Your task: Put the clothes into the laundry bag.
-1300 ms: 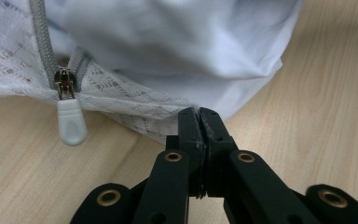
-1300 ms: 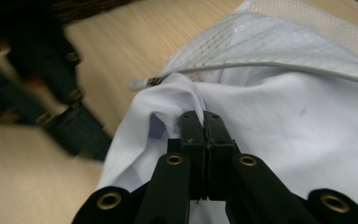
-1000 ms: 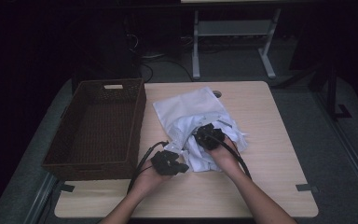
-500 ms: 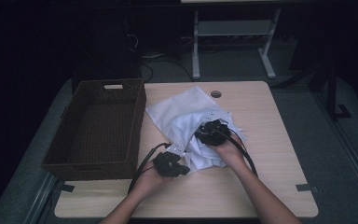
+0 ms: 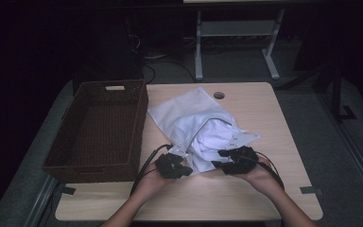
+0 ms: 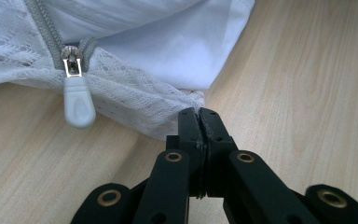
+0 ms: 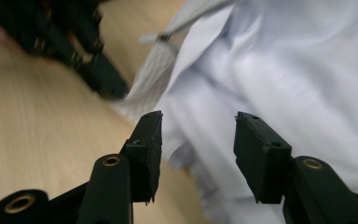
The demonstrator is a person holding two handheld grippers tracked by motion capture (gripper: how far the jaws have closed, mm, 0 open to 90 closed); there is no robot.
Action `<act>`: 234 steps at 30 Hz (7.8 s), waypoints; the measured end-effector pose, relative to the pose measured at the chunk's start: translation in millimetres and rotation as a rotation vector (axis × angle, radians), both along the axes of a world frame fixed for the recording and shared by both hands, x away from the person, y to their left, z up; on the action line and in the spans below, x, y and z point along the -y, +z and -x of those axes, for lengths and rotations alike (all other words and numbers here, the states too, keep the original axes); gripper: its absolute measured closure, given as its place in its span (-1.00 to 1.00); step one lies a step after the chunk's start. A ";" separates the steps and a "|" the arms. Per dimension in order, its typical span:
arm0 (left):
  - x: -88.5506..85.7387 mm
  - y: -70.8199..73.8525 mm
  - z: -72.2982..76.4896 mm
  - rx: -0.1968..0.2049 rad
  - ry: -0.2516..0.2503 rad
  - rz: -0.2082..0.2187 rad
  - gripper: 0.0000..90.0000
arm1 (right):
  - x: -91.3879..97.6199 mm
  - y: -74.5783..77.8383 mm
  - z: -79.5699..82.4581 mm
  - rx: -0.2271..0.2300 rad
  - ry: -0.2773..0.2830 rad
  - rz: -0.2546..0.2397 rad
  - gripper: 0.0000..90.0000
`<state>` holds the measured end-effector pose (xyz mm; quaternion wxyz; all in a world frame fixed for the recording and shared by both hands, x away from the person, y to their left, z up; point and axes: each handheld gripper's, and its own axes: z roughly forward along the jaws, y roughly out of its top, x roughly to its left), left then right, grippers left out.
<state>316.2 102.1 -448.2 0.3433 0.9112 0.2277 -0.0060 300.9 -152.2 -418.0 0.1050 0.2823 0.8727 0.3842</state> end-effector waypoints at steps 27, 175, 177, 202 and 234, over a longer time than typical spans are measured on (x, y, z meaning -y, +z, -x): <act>2.5 0.7 3.6 0.027 -0.058 -0.028 0.97 | -80.4 -7.6 -74.0 0.056 -0.177 -0.019 1.00; 3.3 -5.9 1.8 0.033 -0.037 -0.029 0.95 | -43.1 -15.0 -42.3 0.035 0.023 -0.055 0.99; 3.7 -5.8 2.1 0.036 -0.045 -0.034 0.95 | -50.8 -16.2 -49.4 0.033 0.011 -0.052 0.99; 7.5 -7.5 3.8 0.043 -0.069 -0.062 0.98 | -102.3 -42.2 -115.5 0.045 -0.200 -0.006 1.00; 2.5 -7.7 1.2 0.044 -0.042 -0.057 0.96 | 67.6 -22.5 -111.0 0.054 -0.315 -0.092 0.16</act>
